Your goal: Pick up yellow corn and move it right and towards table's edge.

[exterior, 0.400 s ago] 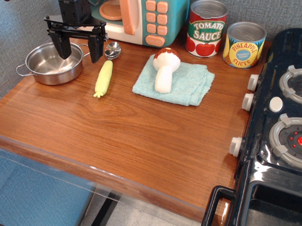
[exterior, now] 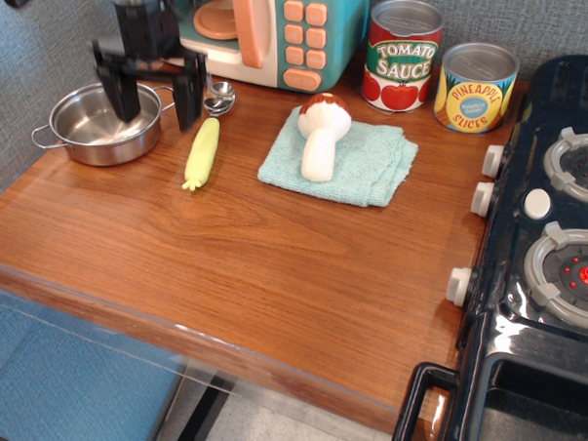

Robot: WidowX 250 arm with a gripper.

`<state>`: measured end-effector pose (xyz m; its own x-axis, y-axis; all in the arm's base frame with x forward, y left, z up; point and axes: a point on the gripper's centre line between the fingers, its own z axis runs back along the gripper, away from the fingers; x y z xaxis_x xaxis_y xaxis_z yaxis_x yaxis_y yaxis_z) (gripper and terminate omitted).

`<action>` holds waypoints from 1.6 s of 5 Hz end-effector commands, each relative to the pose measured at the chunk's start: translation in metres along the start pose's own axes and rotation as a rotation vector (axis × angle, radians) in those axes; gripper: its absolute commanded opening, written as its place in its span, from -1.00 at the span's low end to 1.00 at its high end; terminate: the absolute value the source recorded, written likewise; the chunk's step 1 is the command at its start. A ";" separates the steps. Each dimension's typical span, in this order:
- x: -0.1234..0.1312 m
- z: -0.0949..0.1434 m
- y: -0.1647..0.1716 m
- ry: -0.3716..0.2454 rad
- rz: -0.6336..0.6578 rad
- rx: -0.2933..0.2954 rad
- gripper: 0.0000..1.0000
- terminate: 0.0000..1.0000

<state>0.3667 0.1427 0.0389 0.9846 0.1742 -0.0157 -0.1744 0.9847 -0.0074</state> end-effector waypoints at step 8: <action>-0.005 -0.021 -0.027 -0.032 0.091 0.036 -1.00 -1.00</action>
<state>0.3650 0.1094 0.0089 0.9660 0.2581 -0.0156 -0.2577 0.9659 0.0247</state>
